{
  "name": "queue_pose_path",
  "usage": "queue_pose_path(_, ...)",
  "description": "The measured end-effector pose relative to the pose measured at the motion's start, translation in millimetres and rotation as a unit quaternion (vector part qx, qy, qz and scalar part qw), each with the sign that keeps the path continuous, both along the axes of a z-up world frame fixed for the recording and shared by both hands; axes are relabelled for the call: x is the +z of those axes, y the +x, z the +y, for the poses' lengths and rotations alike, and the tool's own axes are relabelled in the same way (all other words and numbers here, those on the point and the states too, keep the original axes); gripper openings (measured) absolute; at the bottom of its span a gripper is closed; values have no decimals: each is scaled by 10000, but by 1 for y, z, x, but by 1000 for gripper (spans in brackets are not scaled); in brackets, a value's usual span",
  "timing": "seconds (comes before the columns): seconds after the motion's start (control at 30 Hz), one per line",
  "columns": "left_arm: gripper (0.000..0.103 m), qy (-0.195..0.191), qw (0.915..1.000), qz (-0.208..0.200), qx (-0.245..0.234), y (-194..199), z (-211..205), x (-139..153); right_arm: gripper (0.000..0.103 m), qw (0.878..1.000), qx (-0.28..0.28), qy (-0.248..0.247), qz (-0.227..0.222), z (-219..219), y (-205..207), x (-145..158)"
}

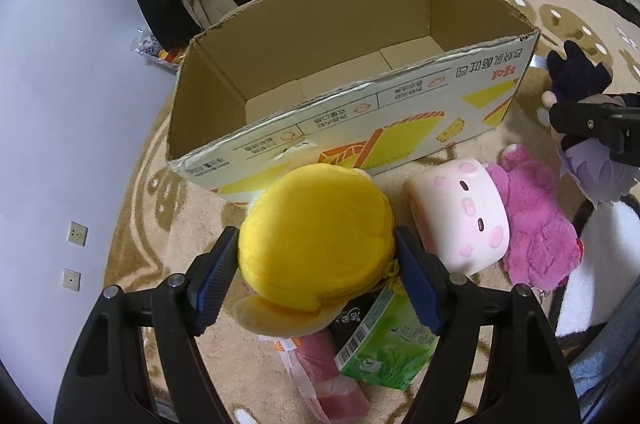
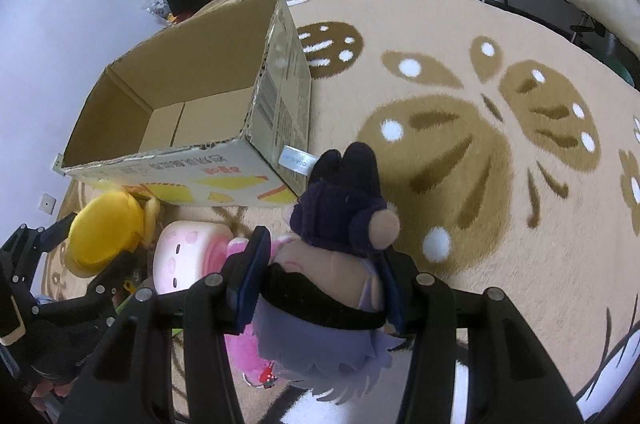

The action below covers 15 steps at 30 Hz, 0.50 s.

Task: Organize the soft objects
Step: 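Close the right tool on the doll plush while the left tool grasps the yellow plush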

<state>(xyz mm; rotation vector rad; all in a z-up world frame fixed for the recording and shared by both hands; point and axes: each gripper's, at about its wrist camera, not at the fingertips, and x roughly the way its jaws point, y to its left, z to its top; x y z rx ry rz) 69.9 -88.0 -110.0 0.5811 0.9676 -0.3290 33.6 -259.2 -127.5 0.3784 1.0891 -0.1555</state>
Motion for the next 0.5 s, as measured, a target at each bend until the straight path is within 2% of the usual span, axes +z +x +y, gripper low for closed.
queue_pose_path(0.27,74,-6,9998,-176,30,-5,1,8,53,9992,173,-268,-231,12,-5,11)
queue_pose_path(0.5,73,-225,9991,-318,154,-11,12,26,53,9975,325,-416,-467,24,-14,27)
